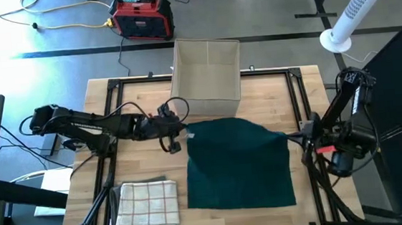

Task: Fold towel
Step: Fold the green towel

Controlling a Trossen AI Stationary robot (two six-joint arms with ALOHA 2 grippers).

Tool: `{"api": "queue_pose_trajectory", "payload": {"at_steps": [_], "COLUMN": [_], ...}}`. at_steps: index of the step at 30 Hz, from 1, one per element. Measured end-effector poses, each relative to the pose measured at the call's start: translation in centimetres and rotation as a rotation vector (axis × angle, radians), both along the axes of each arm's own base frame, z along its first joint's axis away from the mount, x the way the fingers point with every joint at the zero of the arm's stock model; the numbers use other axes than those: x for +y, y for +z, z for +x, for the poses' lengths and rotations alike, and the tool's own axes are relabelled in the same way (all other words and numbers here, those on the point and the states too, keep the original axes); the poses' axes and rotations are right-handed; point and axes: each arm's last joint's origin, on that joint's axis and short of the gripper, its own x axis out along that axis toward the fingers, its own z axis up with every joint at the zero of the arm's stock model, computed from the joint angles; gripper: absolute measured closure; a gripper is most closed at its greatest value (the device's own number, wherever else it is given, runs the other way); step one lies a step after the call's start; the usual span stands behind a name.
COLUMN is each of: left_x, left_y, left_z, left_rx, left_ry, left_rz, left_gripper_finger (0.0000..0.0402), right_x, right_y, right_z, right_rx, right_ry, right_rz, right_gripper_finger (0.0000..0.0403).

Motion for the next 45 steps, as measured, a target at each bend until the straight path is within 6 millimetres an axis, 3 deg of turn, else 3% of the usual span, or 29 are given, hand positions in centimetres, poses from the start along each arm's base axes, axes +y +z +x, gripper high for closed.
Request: {"api": "queue_pose_trajectory", "payload": {"at_steps": [10, 16, 23, 30, 36, 45], "left_x": [0.8, 0.2, -3.0, -6.3, -9.1, -11.7], "left_y": [-3.4, -5.0, -4.9, -3.8, -4.6, -7.8], "left_z": [-0.8, -1.1, -1.2, -0.7, -0.6, 0.5], "left_rx": [0.078, 0.053, -0.004, -0.156, -0.162, -0.071], "left_ry": [-0.031, -0.033, -0.139, -0.237, -0.272, -0.299], "left_rz": [0.092, -0.054, -0.210, -0.389, -0.490, -0.650], "left_gripper_finger": [0.0401, 0.0401, 0.0401, 0.0401, 0.0401, 0.0401], "right_x": [-2.0, -1.7, 0.6, 3.1, 5.3, 8.7], "right_y": [-3.2, -3.4, -3.6, -3.9, -5.4, -7.7], "right_z": [-0.5, -0.5, 0.1, 1.3, 1.7, 1.7], "right_rx": [0.199, 0.275, 0.372, 0.379, 0.484, 0.558], "right_ry": [0.003, 0.017, 0.136, 0.300, 0.341, 0.408], "right_rz": [-0.071, -0.019, 0.255, 0.351, 0.350, 0.334], "right_gripper_finger": [0.0403, 0.0403, 0.0403, 0.0403, 0.0403, 0.0403]}}
